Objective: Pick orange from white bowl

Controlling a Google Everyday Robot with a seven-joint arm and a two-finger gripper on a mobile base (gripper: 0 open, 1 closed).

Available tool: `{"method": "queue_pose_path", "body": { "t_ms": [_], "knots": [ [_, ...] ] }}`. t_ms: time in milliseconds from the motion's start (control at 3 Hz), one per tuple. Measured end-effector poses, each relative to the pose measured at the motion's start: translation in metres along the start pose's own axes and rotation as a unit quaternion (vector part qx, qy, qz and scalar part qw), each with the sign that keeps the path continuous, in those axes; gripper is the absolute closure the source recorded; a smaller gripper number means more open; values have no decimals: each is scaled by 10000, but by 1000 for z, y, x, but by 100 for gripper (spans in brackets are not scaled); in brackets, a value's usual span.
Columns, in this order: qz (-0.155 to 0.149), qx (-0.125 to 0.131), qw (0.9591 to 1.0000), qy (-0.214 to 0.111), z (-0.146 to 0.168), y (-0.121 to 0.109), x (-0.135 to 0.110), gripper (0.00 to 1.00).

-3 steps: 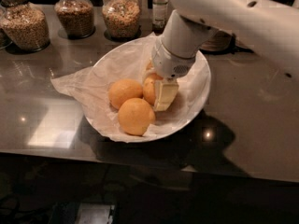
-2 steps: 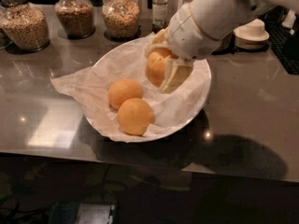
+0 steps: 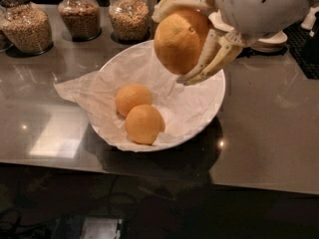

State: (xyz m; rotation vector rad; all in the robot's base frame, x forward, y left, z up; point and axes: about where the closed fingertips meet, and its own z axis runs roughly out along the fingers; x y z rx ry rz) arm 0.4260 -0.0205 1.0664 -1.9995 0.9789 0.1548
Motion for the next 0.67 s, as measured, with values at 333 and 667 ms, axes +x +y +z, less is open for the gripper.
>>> {"method": "queue_pose_path", "body": {
  "t_ms": [333,667],
  "knots": [
    [-551,-21,9958,-727,-10,11,-49,100],
    [-551,-21,9958,-727,-10,11,-49,100]
  ]
}}
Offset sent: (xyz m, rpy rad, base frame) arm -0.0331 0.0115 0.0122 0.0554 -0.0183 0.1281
